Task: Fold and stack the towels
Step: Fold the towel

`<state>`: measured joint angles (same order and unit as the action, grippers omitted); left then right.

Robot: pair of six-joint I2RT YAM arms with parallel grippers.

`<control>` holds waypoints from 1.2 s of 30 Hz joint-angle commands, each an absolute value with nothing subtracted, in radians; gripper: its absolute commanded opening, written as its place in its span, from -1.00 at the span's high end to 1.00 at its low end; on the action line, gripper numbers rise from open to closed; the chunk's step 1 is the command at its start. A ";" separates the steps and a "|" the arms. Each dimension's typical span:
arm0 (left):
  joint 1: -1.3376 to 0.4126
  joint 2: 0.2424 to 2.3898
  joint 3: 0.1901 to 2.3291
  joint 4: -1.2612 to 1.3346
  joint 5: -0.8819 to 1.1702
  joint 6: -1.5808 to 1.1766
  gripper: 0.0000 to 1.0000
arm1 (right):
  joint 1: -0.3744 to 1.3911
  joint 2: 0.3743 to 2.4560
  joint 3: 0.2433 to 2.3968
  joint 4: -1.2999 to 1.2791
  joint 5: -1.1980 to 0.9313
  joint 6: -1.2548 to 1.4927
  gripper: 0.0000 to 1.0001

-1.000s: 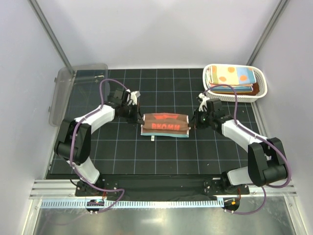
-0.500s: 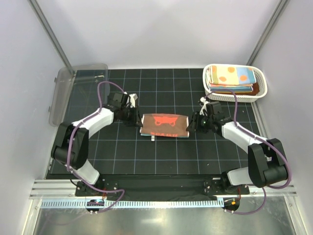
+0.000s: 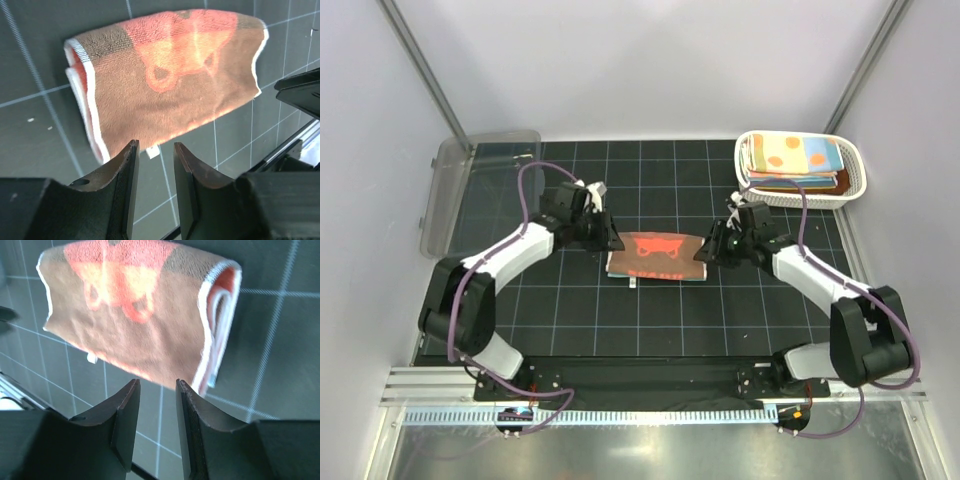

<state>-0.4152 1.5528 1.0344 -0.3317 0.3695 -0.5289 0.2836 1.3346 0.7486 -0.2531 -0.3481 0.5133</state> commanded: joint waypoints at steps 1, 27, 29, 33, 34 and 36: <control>-0.416 1.632 0.980 -0.213 0.423 -0.606 0.28 | 0.291 1.413 0.750 -0.114 -0.382 0.592 0.17; -0.390 1.859 1.203 -0.290 0.353 -0.621 0.20 | 0.256 1.650 0.956 -0.180 -0.308 0.442 0.22; -0.376 1.891 1.203 -0.287 0.339 -0.617 0.21 | 0.241 1.690 0.979 -0.144 -0.310 0.413 0.24; -0.350 1.927 1.203 -0.271 0.336 -0.614 0.22 | 0.229 1.787 1.026 -0.127 -0.305 0.347 0.27; -0.344 1.930 1.203 -0.267 0.334 -0.614 0.23 | 0.229 1.807 1.031 -0.121 -0.308 0.338 0.27; -0.342 1.933 1.207 -0.267 0.333 -0.614 0.23 | 0.229 1.810 1.037 -0.120 -0.308 0.316 0.27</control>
<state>-0.3550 1.9282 1.1969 -0.2718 0.3786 -0.6449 0.2214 1.7981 1.0050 -0.1551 -0.3183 0.3893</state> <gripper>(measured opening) 0.387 0.366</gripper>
